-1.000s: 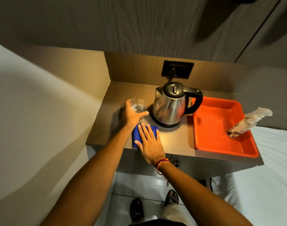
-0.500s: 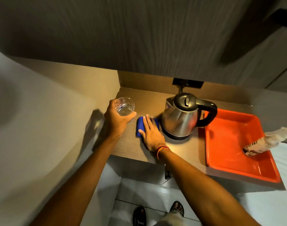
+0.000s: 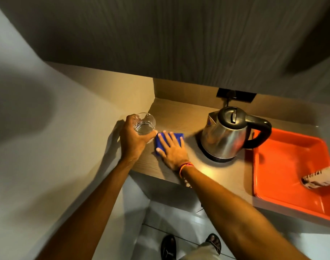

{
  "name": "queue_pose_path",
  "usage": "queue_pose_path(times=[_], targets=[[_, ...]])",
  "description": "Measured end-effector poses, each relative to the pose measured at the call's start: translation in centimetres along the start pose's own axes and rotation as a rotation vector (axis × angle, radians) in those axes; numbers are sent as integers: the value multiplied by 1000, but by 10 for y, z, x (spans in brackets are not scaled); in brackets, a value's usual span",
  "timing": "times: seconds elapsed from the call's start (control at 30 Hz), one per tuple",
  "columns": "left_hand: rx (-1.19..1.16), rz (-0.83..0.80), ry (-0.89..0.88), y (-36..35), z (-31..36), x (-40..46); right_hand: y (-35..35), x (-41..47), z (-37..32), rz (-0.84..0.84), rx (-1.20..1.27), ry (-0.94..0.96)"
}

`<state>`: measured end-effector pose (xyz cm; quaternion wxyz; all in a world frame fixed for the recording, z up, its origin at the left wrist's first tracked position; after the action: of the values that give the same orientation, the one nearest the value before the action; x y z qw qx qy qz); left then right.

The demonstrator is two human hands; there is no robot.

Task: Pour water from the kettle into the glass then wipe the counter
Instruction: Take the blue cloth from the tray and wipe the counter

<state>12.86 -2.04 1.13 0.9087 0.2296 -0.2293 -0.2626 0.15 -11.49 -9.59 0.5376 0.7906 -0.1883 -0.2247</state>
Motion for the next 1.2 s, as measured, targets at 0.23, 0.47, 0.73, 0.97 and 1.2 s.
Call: queue_pose_path(times=[0.23,0.47,0.73,0.97,1.2], targets=[[-111,-80,8,-36,4,-4,-17,-48,10,100,27,5],[-187,-242,118,-96,2,-32,-24,-104,57,166,-1,-116],[-180,-300,168,-126,2,-45,-21,-131,66,174,15,-179],[-79,-322,348,-122,-4,-60,-10,-142,74,338,121,-207],[412,-381,131,-132,8,-129,-4,-154,88,553,367,-389]])
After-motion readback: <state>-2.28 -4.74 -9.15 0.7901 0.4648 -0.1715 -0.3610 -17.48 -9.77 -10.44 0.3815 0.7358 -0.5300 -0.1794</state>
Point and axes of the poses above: each hand's wrist, its own x-axis towards the middle knuckle, its own y-axis out of the back of the hand, z = x × y, the point moved 4 cm from there along x, towards the middle knuckle, and after that the axes turned 1 degree about y, right-handed, at the moved point
